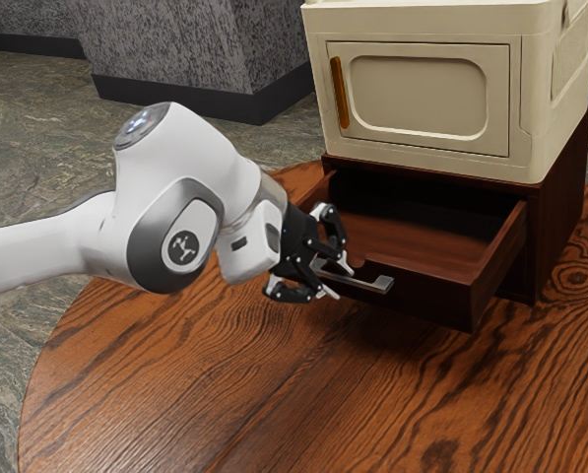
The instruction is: Pull the drawer handle with one arm to open the drawer
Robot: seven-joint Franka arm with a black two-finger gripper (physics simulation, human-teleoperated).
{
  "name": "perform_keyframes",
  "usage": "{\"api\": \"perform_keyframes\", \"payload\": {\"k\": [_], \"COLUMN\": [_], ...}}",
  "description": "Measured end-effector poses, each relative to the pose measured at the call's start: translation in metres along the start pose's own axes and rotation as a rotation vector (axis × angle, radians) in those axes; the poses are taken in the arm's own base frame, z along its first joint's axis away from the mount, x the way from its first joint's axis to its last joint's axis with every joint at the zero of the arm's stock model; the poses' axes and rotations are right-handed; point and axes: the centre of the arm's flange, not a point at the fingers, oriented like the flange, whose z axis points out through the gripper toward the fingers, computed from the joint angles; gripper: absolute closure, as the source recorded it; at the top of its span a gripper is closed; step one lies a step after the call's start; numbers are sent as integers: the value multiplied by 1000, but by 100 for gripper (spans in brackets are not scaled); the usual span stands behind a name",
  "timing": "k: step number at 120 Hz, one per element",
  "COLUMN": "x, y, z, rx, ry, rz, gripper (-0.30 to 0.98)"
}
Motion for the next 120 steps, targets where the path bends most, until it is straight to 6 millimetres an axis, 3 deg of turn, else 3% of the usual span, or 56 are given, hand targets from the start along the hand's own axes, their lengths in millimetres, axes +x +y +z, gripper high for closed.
{"api": "perform_keyframes", "payload": {"k": [24,40,48,60,69,76,95,107,120], "x": [11,17,13,-19,-57,-92,-163,-193,-212], "y": [-2,-4,-14,-47,-64,-63,-31,-10,6], "z": [-13,-39,-65,-142,-181,-187,-214,-224,-232], "rx": [21,43,48,58,6,-83,-243,-298,-327], "ry": [16,38,43,-15,-89,-137,-273,-325,-356], "rz": [4,6,-2,-36,-101,-184,-423,-577,-706], "gripper": [46,44,43,32,22,17,8,5,3]}}
